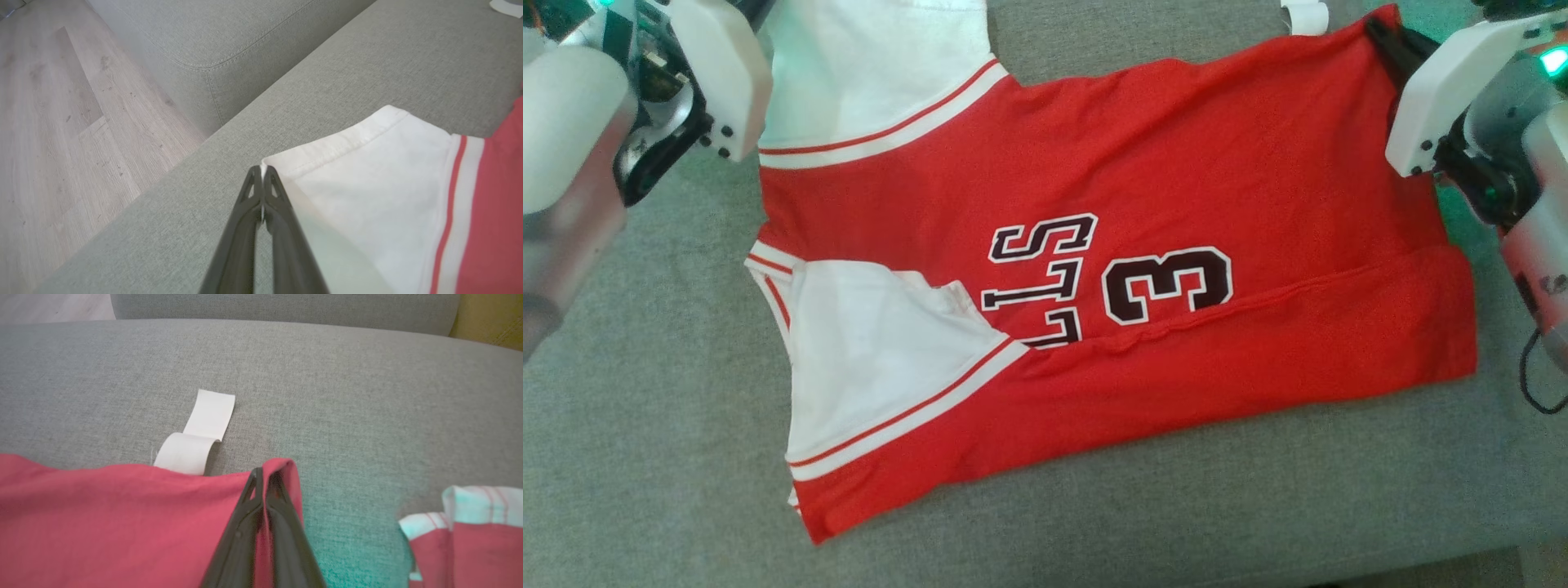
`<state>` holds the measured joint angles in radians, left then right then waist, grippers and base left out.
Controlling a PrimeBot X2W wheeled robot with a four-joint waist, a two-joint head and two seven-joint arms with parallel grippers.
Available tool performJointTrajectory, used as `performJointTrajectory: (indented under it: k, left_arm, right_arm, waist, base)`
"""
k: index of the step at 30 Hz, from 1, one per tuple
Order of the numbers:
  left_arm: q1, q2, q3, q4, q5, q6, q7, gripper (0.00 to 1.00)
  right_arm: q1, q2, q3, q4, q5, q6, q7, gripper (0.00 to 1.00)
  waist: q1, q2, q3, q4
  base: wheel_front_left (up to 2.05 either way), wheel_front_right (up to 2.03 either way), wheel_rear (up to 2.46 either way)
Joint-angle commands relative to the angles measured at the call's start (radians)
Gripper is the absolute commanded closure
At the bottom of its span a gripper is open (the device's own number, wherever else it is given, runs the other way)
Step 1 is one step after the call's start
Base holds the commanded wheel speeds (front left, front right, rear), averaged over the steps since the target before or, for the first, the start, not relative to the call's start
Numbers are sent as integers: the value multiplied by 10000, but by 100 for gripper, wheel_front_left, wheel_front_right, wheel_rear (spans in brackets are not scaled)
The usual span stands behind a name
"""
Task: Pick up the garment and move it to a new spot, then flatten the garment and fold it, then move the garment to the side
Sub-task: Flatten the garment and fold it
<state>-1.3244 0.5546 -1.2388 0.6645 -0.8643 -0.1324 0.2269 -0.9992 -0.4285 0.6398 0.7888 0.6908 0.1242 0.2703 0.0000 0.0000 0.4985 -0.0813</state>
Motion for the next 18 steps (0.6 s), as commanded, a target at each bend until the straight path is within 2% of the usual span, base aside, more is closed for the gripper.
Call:
performJointTrajectory:
  k: [1, 5, 12, 18]
  left_arm:
    - [-691, 272, 269, -62, -51, 17, -215, 100]
    - [-996, 347, 202, 188, 353, 36, -1039, 100]
    - [-1429, 31, 602, 811, 880, 552, -3245, 100]
    - [-897, -151, 671, 799, 474, 341, -3776, 100]
  right_arm:
    - [-216, -191, 92, -103, 73, 65, -213, 100]
    - [-462, -223, 37, 74, 231, 65, -731, 100]
    - [-484, -520, -319, 137, 1103, 65, -1524, 100]
    - [335, -1064, -462, -282, 2152, 65, -1855, 100]
  waist:
    - [0, 0, 8, 24]
    - [0, 0, 1, 56]
    - [0, 0, -291, 336]
    - [0, 0, -808, 770]
  base:
    - [0, 0, 0]
    - [0, 0, 0]
    - [0, 0, 0]
    - [0, 0, 0]
